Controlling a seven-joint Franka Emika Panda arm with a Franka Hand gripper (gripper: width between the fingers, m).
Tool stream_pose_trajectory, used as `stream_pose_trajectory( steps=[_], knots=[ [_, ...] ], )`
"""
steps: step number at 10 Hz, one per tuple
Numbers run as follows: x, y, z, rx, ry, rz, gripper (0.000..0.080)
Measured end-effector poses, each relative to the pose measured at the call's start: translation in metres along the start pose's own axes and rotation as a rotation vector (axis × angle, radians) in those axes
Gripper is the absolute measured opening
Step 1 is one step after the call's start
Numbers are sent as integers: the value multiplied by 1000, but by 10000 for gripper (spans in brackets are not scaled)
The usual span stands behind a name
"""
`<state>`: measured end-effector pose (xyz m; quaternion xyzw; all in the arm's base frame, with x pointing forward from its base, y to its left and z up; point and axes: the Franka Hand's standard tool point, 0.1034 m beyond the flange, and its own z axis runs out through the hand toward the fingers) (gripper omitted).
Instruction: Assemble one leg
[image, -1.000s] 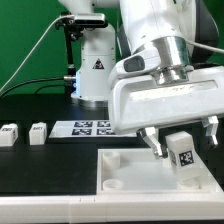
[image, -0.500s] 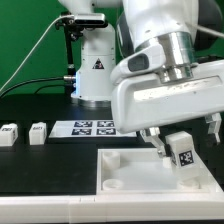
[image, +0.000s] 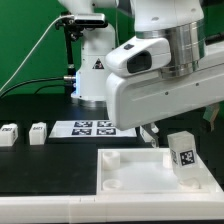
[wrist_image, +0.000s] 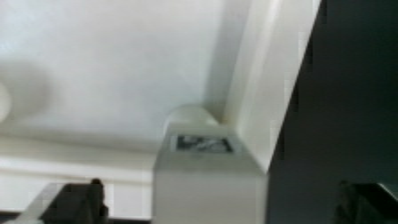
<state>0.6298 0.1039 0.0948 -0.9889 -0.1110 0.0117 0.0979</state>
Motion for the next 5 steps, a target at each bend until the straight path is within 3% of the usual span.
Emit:
stream_pose_trajectory(
  steps=[5],
  knots=[
    [-1, -1, 2, -1, -1, 92, 649]
  ],
)
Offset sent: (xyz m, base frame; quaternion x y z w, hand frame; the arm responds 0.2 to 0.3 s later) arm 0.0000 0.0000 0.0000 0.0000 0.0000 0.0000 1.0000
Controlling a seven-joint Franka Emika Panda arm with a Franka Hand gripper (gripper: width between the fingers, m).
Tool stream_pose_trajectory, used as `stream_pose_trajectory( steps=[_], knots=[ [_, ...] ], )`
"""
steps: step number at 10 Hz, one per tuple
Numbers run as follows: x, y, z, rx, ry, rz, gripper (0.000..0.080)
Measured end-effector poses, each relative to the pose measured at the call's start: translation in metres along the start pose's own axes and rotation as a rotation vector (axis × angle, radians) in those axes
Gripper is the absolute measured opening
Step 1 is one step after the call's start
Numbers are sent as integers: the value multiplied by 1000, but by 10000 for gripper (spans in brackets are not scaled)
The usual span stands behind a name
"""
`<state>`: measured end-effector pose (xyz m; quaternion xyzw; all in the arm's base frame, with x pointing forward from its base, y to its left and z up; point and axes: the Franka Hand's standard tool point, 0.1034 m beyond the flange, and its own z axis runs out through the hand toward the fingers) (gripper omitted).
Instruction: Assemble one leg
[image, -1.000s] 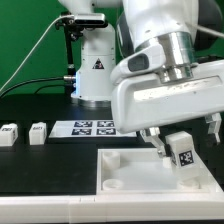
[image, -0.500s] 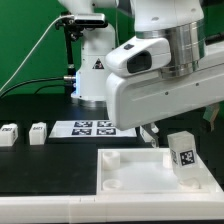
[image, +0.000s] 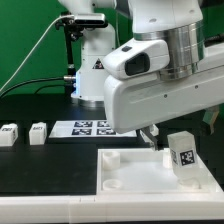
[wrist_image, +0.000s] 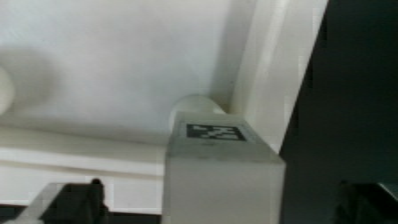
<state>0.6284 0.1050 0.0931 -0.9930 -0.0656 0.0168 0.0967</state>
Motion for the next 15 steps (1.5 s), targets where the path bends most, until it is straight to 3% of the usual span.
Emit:
stream_pose_trajectory(
  steps=[5, 7, 8, 9, 12, 15],
  knots=[
    [1, -8, 7, 0, 6, 31, 649],
    [1, -8, 9, 2, 1, 30, 397],
    [1, -6, 9, 0, 1, 32, 397],
    [1, -5, 9, -1, 1, 53, 303],
    [1, -4, 9, 0, 1, 153, 299],
    [0, -4, 12, 30, 35, 592, 294]
  ],
)
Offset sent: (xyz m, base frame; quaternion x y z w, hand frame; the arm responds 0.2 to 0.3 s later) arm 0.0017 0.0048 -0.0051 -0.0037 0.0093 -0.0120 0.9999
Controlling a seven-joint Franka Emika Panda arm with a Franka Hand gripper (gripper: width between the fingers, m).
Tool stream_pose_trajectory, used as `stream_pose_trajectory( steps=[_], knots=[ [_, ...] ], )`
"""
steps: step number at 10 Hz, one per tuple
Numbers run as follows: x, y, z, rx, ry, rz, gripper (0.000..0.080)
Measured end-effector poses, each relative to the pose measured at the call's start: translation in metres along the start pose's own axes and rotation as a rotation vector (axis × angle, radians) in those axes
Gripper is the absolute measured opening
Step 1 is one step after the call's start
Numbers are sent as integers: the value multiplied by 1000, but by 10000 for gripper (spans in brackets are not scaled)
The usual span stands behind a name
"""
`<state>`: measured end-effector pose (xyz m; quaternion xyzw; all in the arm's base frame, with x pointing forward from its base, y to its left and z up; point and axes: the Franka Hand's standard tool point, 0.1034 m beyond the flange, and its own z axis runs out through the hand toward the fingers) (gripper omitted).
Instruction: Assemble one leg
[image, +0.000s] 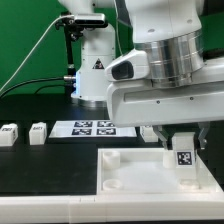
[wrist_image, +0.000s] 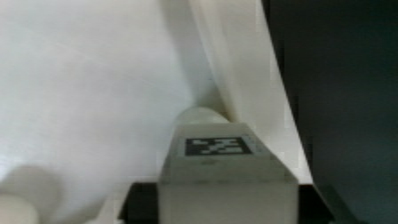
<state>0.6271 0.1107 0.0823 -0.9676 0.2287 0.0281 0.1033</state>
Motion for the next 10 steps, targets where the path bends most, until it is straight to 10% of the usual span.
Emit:
stream_pose_trajectory(
  steps=[8, 10],
  knots=[
    [-2, -11, 3, -13, -9, 508, 294],
    [-3, -12, 3, -13, -10, 486, 606]
  ],
)
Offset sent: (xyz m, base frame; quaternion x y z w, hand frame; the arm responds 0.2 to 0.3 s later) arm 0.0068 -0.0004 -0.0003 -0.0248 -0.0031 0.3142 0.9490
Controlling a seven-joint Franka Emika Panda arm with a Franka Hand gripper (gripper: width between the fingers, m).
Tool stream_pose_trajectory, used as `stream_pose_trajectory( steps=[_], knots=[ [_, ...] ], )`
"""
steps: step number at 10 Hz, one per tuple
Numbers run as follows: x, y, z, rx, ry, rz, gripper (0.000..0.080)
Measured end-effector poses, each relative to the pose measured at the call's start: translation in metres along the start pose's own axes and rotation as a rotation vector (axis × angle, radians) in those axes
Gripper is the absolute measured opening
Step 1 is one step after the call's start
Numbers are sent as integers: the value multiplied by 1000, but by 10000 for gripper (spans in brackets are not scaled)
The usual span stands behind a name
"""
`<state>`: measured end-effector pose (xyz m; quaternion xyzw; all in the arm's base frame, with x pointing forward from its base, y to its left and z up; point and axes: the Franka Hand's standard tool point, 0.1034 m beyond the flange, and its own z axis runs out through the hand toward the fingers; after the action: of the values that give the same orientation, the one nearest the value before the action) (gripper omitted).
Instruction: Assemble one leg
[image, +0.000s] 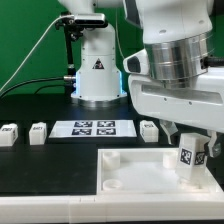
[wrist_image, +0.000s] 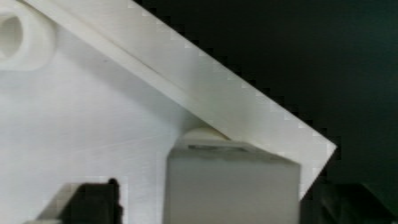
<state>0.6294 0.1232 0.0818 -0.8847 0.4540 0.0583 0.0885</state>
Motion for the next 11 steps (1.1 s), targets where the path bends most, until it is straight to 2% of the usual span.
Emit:
stream_pose_trajectory(
  steps=[1, 2, 4, 8, 10, 11],
  knots=[
    [-2, 1, 2, -11, -2, -152, 606],
    [-5, 2, 5, -25, -18, -275, 641],
    [-7, 2, 8, -37, -38, -522, 647],
    [-3, 4, 1, -125, -38, -1069, 649],
    [2, 4, -11, -124, -46, -1185, 649],
    [2, 4, -9, -125, -50, -1197, 649]
  ],
)
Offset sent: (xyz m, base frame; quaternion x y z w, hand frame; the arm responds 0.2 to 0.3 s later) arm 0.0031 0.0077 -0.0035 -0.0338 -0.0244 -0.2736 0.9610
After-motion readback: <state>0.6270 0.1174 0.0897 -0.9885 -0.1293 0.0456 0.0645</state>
